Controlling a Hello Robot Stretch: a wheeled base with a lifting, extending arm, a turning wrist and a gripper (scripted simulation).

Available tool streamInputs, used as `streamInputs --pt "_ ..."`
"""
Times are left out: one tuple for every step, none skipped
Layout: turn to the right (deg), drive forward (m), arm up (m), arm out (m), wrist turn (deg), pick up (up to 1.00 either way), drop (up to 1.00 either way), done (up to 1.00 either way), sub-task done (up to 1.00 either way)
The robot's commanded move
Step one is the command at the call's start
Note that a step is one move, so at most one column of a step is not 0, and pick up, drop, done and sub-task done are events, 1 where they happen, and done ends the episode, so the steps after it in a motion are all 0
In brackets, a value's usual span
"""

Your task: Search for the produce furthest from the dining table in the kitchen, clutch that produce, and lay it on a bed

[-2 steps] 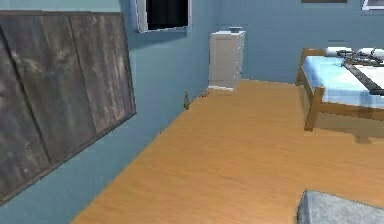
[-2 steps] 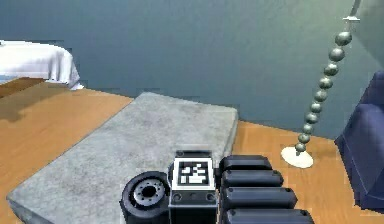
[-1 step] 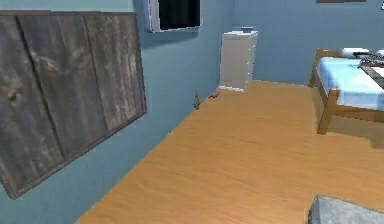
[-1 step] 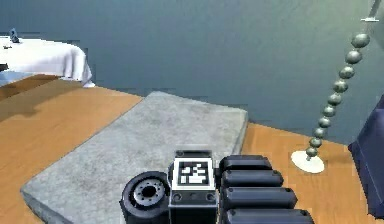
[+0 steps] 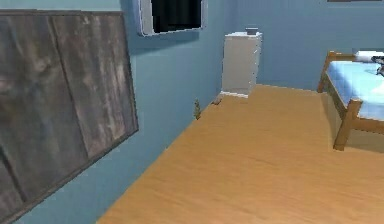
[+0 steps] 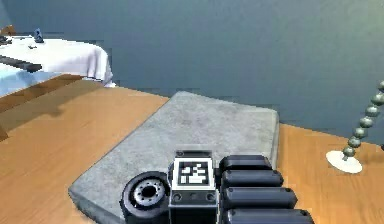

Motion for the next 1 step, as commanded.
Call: streamInputs --pt "21.0 0.0 0.0 0.0 0.0 0.0 0.0 0.0 0.0"
